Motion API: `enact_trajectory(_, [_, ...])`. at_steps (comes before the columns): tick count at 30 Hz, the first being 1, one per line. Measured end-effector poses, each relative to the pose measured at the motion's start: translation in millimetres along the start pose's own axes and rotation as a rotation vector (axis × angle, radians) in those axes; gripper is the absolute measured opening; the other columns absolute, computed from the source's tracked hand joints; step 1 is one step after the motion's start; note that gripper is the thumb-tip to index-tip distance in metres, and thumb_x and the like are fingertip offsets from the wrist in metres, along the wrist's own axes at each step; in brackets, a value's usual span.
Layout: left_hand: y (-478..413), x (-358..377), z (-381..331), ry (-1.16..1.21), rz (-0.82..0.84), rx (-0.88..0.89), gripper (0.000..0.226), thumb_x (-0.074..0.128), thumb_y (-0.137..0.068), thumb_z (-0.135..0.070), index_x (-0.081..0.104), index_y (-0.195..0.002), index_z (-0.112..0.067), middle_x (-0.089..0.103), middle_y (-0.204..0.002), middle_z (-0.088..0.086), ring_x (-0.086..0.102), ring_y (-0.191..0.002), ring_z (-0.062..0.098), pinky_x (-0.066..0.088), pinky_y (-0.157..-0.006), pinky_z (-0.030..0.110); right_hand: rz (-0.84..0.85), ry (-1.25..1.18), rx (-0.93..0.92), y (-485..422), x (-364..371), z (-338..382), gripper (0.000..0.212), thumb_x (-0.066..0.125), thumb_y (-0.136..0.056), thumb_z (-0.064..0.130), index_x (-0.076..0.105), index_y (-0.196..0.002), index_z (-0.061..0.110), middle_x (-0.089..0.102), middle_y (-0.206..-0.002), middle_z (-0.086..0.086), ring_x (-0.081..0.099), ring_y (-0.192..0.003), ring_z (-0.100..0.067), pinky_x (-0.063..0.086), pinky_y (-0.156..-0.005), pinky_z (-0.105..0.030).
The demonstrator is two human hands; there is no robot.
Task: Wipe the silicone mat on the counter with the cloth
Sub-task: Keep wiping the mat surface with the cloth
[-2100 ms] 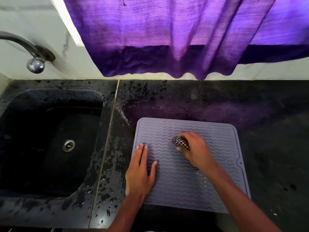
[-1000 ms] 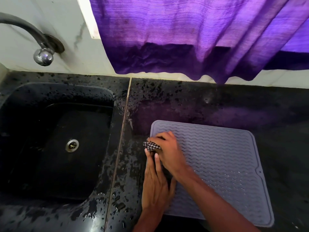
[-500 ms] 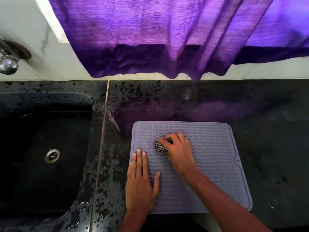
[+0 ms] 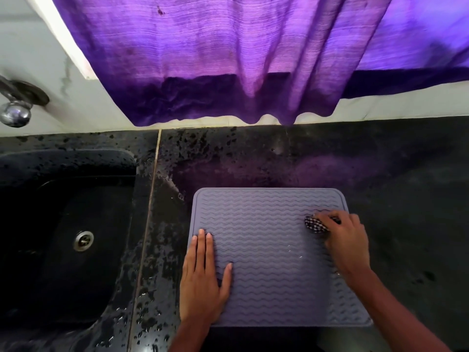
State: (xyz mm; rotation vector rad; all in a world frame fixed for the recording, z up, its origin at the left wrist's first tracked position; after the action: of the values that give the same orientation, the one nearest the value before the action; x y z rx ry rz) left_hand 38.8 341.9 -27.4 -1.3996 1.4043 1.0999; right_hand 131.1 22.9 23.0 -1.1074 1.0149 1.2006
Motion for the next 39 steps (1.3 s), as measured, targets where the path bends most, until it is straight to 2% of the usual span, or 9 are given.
enact_trajectory(4, [0,1,-2,-0.021,0.005,0.002,0.079,0.028,-0.102,-0.058,0.018,-0.161,-0.006,0.009,-0.170,0.010,0.010,-0.157,0.026,0.021,-0.121,0.043,-0.032,-0.163,0.057,-3,-3,20,0.060,0.071,-0.054,-0.009,0.072,-0.108,0.017,0.063,-0.104,-0.009,0.053,-0.092,-0.035,0.047,-0.074,-0.040])
enact_trajectory(7, [0,1,-1,-0.039,0.009,0.009,0.076,0.025,-0.102,-0.059,0.017,-0.162,-0.012,0.006,-0.171,0.009,0.008,-0.157,0.025,0.018,-0.123,0.043,0.002,-0.212,-0.104,-6,0,74,0.060,0.067,-0.061,-0.008,0.069,-0.113,0.022,0.062,-0.110,-0.002,0.052,-0.096,-0.028,0.049,-0.077,-0.041])
enact_trajectory(11, [-1,-1,-2,-0.016,-0.001,0.018,0.075,0.024,-0.102,-0.060,0.021,-0.161,-0.014,0.008,-0.171,0.007,0.009,-0.157,0.025,0.015,-0.124,0.041,0.079,-0.153,-0.340,1,15,146,0.047,0.039,-0.078,0.008,0.062,-0.113,0.029,0.060,-0.111,0.003,0.050,-0.097,-0.027,0.048,-0.073,-0.042])
enact_trajectory(14, [0,-3,-3,0.011,-0.014,0.013,0.076,0.026,-0.101,-0.061,0.021,-0.161,-0.016,0.010,-0.171,0.004,0.010,-0.157,0.023,0.012,-0.125,0.038,0.080,-0.062,-0.412,7,19,158,0.030,0.056,-0.079,0.013,0.064,-0.105,0.027,0.061,-0.104,0.004,0.051,-0.095,-0.027,0.046,-0.068,-0.040])
enact_trajectory(18, [0,-3,-2,0.011,-0.023,0.025,0.075,0.030,-0.100,-0.059,0.022,-0.161,-0.015,0.011,-0.170,0.004,0.011,-0.157,0.024,0.016,-0.125,0.041,0.077,-0.007,-0.444,6,12,134,0.030,0.048,-0.080,0.014,0.065,-0.103,0.024,0.062,-0.102,0.003,0.054,-0.092,-0.027,0.047,-0.065,-0.039])
enact_trajectory(25, [0,-3,-2,-0.004,-0.035,0.028,0.074,0.031,-0.101,-0.057,0.021,-0.161,-0.015,0.011,-0.170,0.004,0.012,-0.157,0.025,0.021,-0.123,0.046,0.086,0.009,-0.348,2,1,49,0.051,0.083,-0.060,0.007,0.069,-0.105,0.025,0.064,-0.104,0.001,0.057,-0.093,-0.029,0.050,-0.066,-0.038])
enact_trajectory(30, [-1,-4,-4,0.007,-0.043,0.022,0.074,0.032,-0.101,-0.057,0.021,-0.161,-0.016,0.011,-0.171,0.003,0.012,-0.157,0.024,0.023,-0.123,0.047,0.087,0.068,-0.177,2,-12,-30,0.054,0.076,-0.057,0.002,0.070,-0.103,0.030,0.063,-0.106,0.003,0.051,-0.089,-0.031,0.044,-0.064,-0.039])
enact_trajectory(35, [-4,-2,-1,-0.030,-0.025,0.012,0.078,0.026,-0.101,-0.064,0.031,-0.158,-0.011,0.022,-0.168,0.010,0.018,-0.155,0.026,0.022,-0.124,0.043,0.151,0.074,-0.028,1,-21,-56,0.060,0.084,-0.051,0.002,0.073,-0.103,0.029,0.063,-0.107,0.003,0.046,-0.089,-0.029,0.042,-0.063,-0.038])
enact_trajectory(39, [-19,-5,-4,-0.056,-0.012,-0.022,0.093,0.027,-0.094,-0.077,0.055,-0.140,-0.001,0.040,-0.154,0.021,0.039,-0.145,0.036,0.043,-0.113,0.046,0.091,-0.051,-0.050,-8,-25,-17,0.060,0.079,-0.055,-0.004,0.072,-0.104,0.029,0.063,-0.106,0.006,0.048,-0.091,-0.026,0.045,-0.064,-0.036])
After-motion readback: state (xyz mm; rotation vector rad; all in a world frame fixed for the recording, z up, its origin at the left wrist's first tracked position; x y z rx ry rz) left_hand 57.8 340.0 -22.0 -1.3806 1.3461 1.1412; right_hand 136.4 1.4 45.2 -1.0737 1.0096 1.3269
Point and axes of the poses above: each hand's wrist, its own y-axis away from the middle knuckle, its own x-axis out of the palm, z = x × y, the point moved 7 cm from there along -y, towards the middle knuckle
